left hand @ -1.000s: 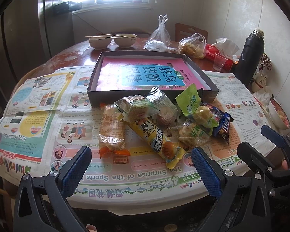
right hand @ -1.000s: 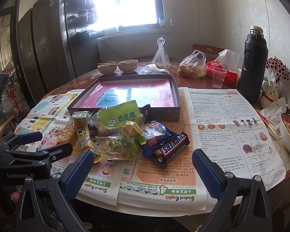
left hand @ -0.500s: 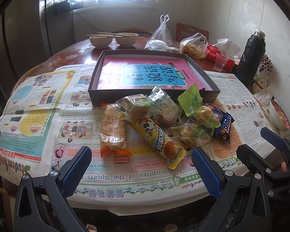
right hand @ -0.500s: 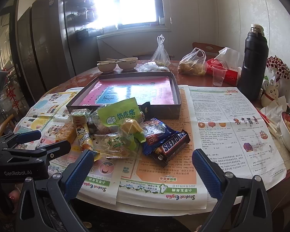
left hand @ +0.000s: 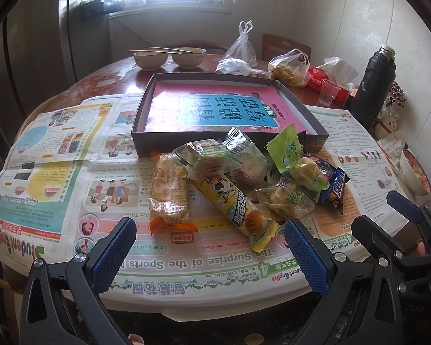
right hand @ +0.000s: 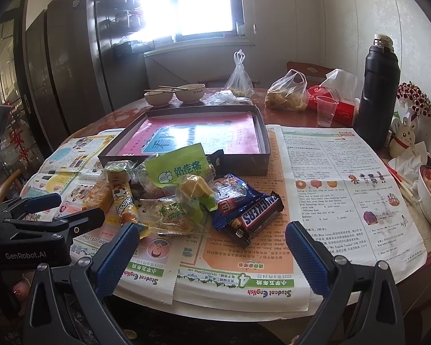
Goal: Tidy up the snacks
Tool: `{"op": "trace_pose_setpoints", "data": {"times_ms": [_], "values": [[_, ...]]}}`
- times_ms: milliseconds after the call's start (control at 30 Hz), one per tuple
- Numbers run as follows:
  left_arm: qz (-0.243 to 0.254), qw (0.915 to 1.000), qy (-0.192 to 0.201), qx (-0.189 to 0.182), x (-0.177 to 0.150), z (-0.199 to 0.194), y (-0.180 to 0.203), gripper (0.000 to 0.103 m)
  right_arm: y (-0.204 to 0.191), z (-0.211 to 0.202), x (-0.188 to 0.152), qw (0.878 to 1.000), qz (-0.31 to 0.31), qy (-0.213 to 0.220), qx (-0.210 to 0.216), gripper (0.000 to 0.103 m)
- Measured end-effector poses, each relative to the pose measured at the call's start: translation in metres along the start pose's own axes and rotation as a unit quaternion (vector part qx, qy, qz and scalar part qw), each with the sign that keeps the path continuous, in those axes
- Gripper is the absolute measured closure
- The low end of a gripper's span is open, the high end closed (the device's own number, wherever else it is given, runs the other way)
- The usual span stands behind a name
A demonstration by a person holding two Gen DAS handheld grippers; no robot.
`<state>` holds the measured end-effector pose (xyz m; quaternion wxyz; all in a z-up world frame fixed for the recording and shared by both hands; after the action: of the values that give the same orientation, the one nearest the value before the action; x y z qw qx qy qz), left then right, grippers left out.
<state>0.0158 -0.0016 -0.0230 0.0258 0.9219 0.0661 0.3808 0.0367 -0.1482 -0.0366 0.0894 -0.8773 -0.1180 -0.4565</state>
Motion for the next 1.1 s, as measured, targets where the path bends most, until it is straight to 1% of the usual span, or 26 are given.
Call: {"op": "trace_pose_setpoints", "data": {"times_ms": [800, 1000, 1100], "values": [[-0.017, 0.9997, -0.015, 0.006, 0.002, 0.016, -0.016, 0.0, 0.0, 0.015, 0.004, 1.0, 0.0, -0.014, 0.009, 0.001], [-0.032, 0.9992, -0.018, 0.018, 0.004, 0.021, -0.033, 0.0, -0.002, 0.024, 0.01, 1.0, -0.007, -0.017, 0.015, 0.0], [-0.043, 0.9984, -0.019, 0.032, 0.006, 0.024, -0.047, 0.0, -0.004, 0.03, 0.015, 1.0, -0.011, -0.019, 0.02, 0.0]]}}
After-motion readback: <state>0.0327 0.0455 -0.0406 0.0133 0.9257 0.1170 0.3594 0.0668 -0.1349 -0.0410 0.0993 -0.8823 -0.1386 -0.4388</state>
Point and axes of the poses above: each gripper's, at about its wrist camera, not at the fingertips, and z roughly the way its jaws point, y to its right, x to its top, the point moved 4 cm from there along z, roughly the way its jaws point, and after that the axes turned 3 degrees about y, right-handed, at the moved point
